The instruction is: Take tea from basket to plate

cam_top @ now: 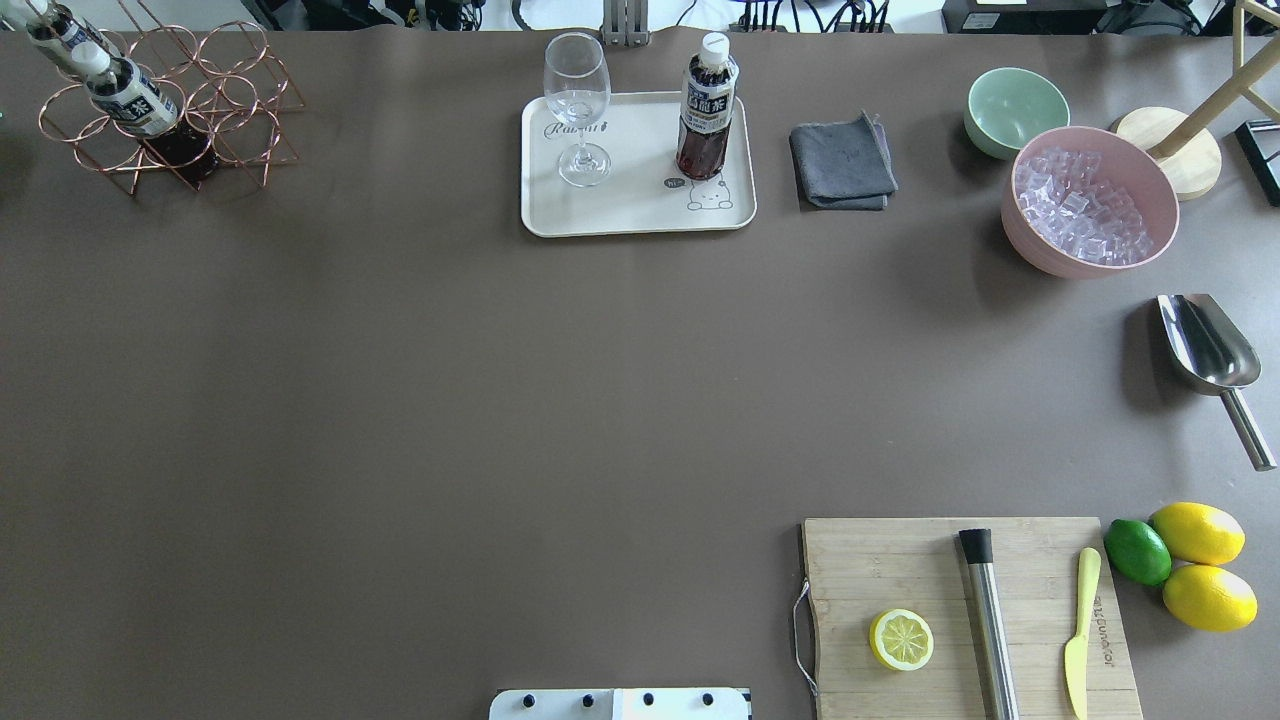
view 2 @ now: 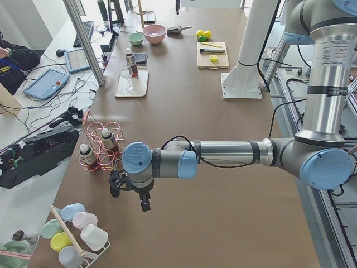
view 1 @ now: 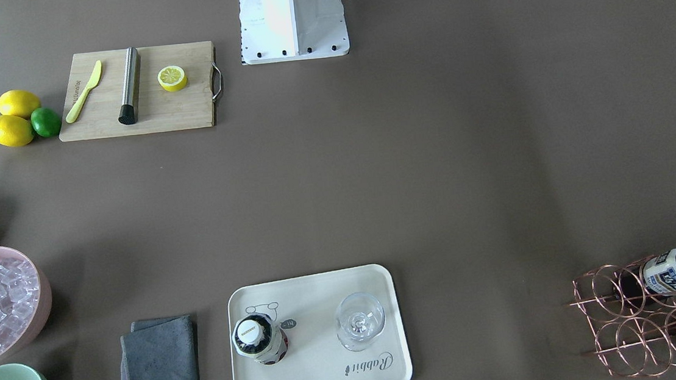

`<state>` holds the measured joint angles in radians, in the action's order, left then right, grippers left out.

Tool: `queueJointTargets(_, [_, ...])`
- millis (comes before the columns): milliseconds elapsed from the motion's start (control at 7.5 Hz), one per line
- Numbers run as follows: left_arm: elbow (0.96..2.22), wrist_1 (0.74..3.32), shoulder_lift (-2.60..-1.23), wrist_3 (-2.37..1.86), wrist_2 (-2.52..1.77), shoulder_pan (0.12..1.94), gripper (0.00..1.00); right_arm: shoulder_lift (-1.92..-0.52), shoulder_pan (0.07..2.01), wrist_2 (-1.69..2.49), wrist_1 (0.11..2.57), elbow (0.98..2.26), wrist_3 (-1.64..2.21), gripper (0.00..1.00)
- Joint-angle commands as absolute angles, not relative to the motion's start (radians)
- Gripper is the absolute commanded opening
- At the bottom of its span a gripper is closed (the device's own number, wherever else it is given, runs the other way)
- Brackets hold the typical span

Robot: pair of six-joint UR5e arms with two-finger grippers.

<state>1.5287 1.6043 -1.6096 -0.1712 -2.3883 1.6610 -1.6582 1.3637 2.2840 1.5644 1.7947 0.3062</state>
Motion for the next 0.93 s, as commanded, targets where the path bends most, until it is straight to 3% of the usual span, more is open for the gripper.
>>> queueJointTargets(0, [1.695, 1.591, -1.522, -0.175, -2.384, 1.641, 0.97, -1.658, 1.364, 2.284, 1.565, 1.795, 0.307, 1.0])
queueJointTargets(800, [1.686, 1.588, -1.534, -0.172, -2.332, 1.603, 0.97, -1.658, 1.365, 2.284, 1.566, 1.795, 0.307, 1.0])
